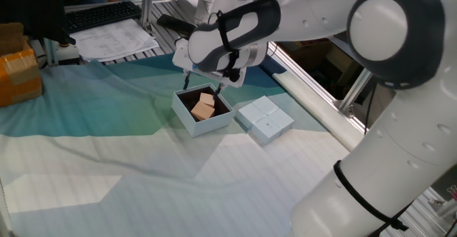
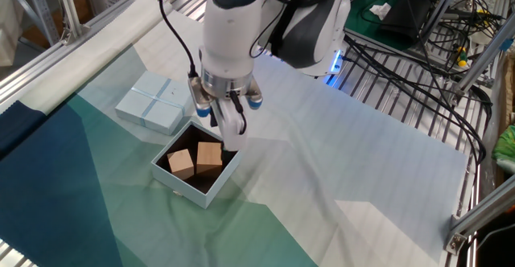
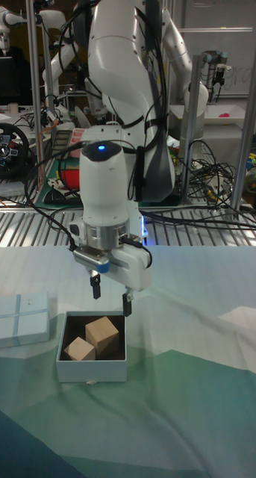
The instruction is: Take everything out of the gift box
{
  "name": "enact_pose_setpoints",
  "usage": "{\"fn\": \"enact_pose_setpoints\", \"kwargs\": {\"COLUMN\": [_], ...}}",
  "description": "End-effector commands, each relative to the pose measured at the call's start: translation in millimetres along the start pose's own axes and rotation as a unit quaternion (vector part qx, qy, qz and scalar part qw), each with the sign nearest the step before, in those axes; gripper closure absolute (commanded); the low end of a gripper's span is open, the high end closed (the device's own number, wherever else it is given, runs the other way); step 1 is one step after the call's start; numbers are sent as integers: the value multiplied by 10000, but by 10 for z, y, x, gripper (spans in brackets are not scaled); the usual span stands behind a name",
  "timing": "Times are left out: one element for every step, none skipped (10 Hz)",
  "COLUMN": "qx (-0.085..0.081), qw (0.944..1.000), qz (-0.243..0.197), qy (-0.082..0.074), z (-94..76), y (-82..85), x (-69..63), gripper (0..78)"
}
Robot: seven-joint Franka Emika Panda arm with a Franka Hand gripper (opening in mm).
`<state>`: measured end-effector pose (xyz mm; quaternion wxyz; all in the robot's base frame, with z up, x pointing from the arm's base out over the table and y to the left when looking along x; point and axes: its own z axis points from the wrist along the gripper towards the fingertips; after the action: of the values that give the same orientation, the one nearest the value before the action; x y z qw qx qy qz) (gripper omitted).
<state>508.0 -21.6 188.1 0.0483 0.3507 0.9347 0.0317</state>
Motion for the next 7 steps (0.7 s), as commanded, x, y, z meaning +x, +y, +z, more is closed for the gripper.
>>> {"fn": "enact_pose_setpoints", "kwargs": {"qx": [-62,-70,-72,-74,-74,-74,-66], "qw": [9999,9999,9999,9999,9999,9998,9996], "qz": [-9,-16,11,24,123,145,243], "qy": [-86,-102,-104,-102,-88,-86,-98], "z": [167,216,255,262,319,329,414], "y": [-48,-65,-80,-82,-98,-98,-108], "x": [-42,-48,-58,-60,-71,-72,-82], "gripper": [1,1,1,1,1,1,1]}}
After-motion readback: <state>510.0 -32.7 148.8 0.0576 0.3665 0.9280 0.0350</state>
